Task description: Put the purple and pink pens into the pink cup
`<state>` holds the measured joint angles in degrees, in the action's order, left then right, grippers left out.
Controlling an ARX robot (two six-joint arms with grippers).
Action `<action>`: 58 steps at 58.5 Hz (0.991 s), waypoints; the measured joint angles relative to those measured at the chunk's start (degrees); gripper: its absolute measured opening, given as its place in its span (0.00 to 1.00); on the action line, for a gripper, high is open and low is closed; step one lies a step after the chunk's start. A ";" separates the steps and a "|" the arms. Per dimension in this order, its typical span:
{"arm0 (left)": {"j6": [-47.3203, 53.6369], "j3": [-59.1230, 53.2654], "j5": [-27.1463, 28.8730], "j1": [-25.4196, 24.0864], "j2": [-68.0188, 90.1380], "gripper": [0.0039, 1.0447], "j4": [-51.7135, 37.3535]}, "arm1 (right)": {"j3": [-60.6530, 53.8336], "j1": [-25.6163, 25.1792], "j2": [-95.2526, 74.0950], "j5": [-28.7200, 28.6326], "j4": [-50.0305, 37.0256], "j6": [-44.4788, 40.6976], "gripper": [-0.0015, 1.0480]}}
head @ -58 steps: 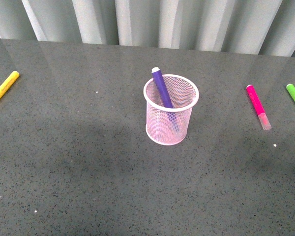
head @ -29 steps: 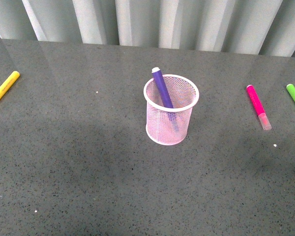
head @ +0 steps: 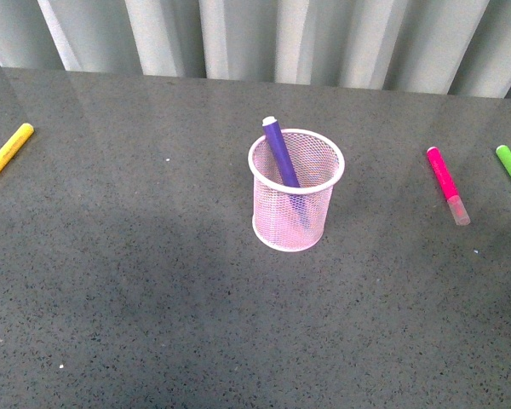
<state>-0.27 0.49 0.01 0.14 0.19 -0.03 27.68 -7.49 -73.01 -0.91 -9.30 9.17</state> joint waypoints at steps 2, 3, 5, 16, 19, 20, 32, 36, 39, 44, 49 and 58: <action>-0.02 0.00 0.00 0.00 0.00 0.94 0.00 | 2.21 0.50 -3.34 -0.81 1.22 0.48 0.93; 0.00 0.00 0.00 0.00 0.00 0.94 0.00 | 3.69 0.87 -5.46 -1.38 1.92 0.90 0.93; 0.00 0.00 0.02 0.00 0.00 0.94 0.00 | 7.32 1.99 -9.94 -2.19 3.69 1.46 0.93; 0.00 0.00 0.00 0.00 0.00 0.94 0.00 | 19.80 5.44 -21.16 -4.04 9.73 1.49 0.93; 0.00 0.00 0.00 0.00 0.00 0.94 0.00 | 22.16 6.12 -23.21 -4.11 10.34 1.31 0.93; 0.00 0.00 0.00 0.00 0.00 0.94 0.00 | 23.28 6.45 -24.20 -4.04 10.62 1.14 0.93; 0.00 0.00 0.00 0.00 0.00 0.94 0.00 | 31.12 9.09 -31.76 -2.89 13.51 -0.59 0.93; 0.00 0.00 0.00 0.00 0.00 0.94 0.00 | 32.65 9.60 -33.57 -2.08 14.05 -0.85 0.93; 0.00 0.00 0.02 0.00 0.00 0.94 0.00 | 34.01 9.88 -35.39 -1.64 14.53 -0.81 0.93; 0.00 0.00 0.02 0.00 0.00 0.94 0.00 | 35.89 9.94 -37.88 -0.57 15.08 -0.59 0.93; 0.00 0.00 0.02 0.00 0.00 0.94 0.00 | 37.94 9.66 -40.92 0.57 15.37 -0.48 0.93; 0.00 0.00 0.00 0.00 0.00 0.94 0.00 | 40.41 9.14 -44.22 1.07 15.72 -0.46 0.93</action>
<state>-0.27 0.49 0.01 0.14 0.19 -0.03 68.10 1.65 -117.23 0.16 6.42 8.71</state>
